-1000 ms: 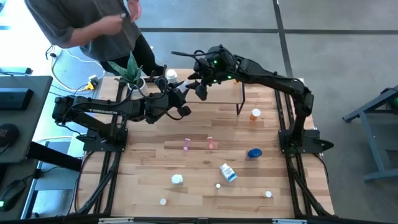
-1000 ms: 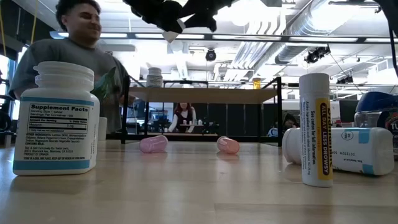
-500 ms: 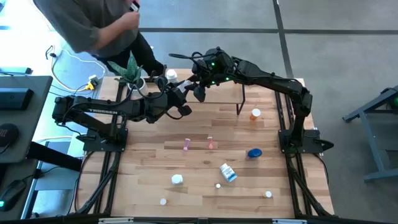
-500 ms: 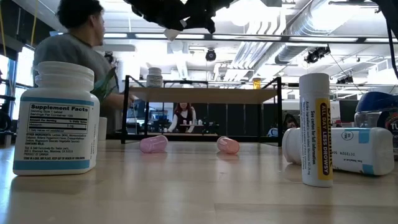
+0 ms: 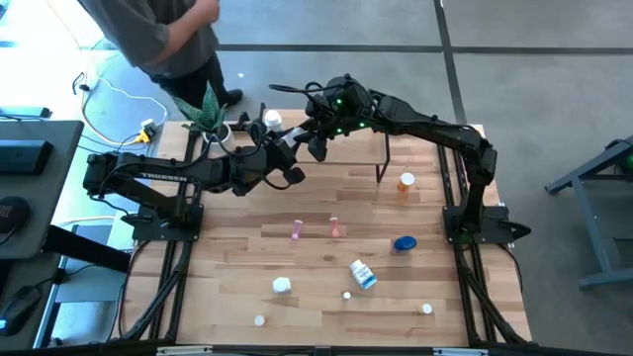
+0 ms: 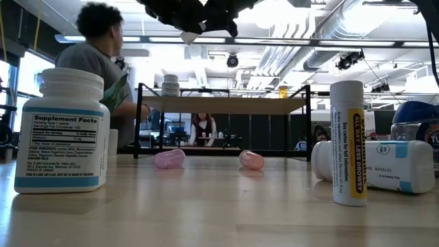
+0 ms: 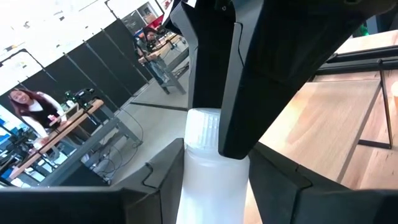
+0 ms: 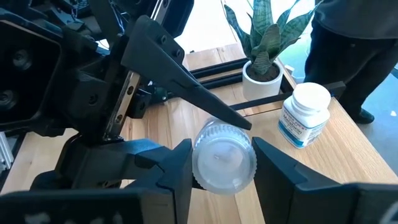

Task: Pick and place medicine bottles onto shelf by color
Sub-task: Put the white pill bottle on the shelf

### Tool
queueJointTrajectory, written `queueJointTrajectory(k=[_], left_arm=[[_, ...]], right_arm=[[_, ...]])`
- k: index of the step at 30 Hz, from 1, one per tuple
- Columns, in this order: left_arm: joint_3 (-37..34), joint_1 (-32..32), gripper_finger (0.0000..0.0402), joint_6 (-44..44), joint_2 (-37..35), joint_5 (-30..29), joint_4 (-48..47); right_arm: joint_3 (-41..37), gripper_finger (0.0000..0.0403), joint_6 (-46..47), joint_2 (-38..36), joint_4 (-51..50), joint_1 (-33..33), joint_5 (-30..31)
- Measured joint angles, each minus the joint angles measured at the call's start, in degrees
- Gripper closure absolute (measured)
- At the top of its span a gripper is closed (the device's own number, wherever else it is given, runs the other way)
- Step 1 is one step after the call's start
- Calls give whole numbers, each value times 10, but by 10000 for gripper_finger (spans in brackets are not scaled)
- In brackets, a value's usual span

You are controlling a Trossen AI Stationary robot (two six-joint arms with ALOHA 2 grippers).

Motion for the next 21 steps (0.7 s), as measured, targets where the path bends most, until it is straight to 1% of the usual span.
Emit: queueJointTrajectory(k=[10, 16, 21], left_arm=[[0, -3, 222, -4, 0, 3, 0], [0, -9, 198, -6, 0, -8, 0], [0, -15, 172, -51, 0, -33, 0]], right_arm=[[0, 284, -3, 0, -7, -2, 0], [0, 284, -4, 0, -6, -2, 0], [0, 284, -4, 0, -17, -6, 0]])
